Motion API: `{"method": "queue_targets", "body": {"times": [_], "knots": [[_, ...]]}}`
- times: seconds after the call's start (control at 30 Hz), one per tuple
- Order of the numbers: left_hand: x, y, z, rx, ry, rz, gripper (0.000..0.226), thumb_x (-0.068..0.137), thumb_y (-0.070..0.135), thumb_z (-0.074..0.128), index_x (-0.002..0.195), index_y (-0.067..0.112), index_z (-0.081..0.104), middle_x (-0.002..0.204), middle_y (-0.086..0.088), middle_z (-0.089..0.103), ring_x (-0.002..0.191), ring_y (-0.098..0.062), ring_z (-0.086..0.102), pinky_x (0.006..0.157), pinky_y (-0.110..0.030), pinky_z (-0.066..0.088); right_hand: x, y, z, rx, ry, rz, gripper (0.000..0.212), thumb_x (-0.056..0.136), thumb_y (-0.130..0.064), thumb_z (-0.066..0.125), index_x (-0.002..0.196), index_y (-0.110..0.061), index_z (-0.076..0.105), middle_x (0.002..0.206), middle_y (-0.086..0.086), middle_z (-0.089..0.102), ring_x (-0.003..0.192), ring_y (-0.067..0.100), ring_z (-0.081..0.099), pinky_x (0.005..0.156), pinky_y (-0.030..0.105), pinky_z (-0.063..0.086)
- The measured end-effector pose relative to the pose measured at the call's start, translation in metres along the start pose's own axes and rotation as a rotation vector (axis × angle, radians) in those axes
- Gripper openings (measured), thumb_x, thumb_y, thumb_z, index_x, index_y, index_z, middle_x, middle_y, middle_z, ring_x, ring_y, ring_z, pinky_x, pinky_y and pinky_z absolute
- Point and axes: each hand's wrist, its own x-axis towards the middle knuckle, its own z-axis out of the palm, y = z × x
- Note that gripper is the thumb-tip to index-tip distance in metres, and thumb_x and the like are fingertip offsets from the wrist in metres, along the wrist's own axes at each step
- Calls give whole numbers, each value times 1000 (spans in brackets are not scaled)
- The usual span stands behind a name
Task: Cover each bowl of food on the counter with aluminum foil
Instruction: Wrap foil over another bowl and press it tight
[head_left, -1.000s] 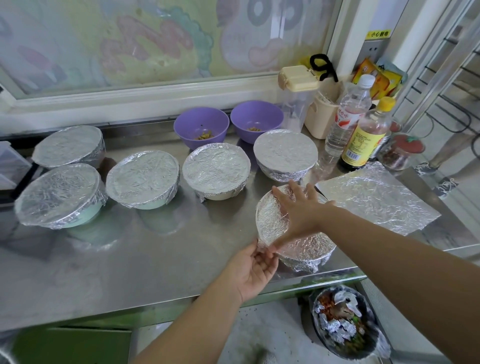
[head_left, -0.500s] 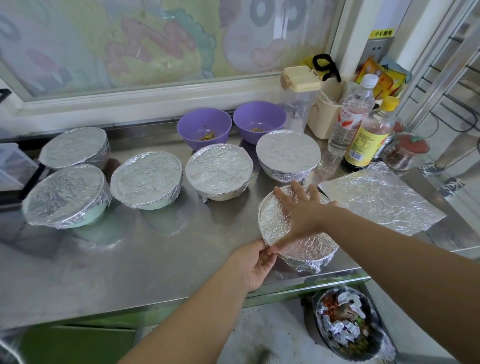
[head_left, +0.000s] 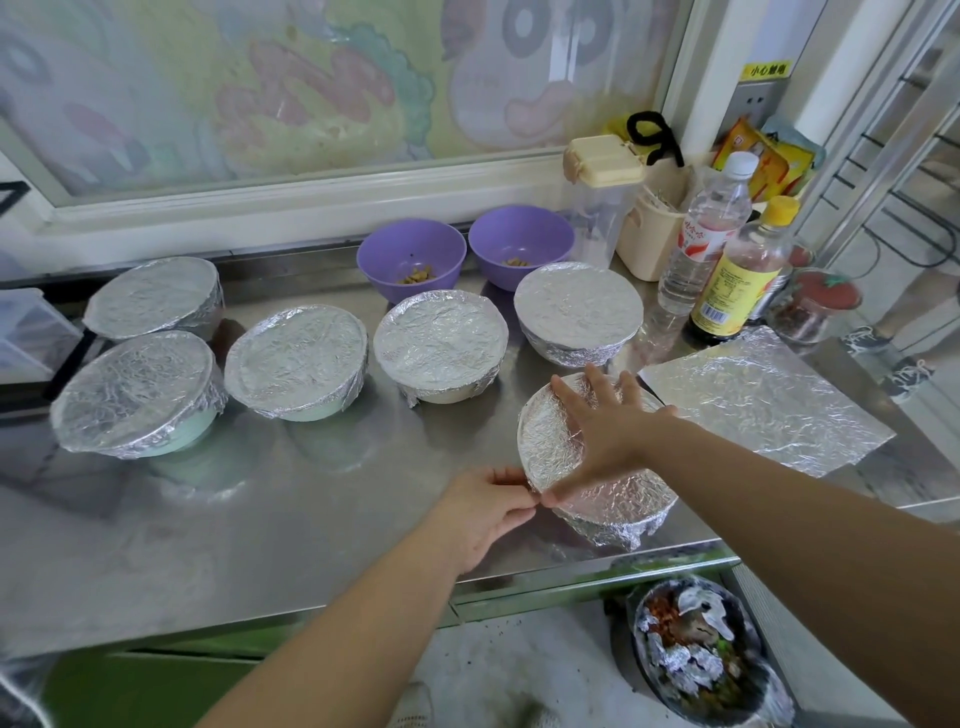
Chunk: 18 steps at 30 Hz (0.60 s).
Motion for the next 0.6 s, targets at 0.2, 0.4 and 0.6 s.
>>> {"method": "queue_targets", "body": {"times": [0.2,0.4,0.6], "knots": [[-3,-15,5,470,225,320,21,74,17,86,85,15,67,79,-1,72,69,-8,64,68,-20,55,0,0,0,-6,-3,-3,153,42,-95,66,147,-47,-34,156,-3,-45,145,44,-34,103,87,5],[-12,-17,7,758,318,523,11,81,21,78,75,21,68,68,10,65,58,2,57,55,-12,42,-2,-1,0,-13,-3,6,153,40,-95,65,148,-47,-33,157,-3,-44,145,44,-33,104,87,5],[-10,4,6,694,169,202,3,85,9,72,88,9,71,85,-4,77,69,-6,67,65,-17,51,-4,-2,-4,-20,-10,5,153,42,-95,66,147,-47,-35,157,-2,-44,146,44,-32,105,86,6]]}}
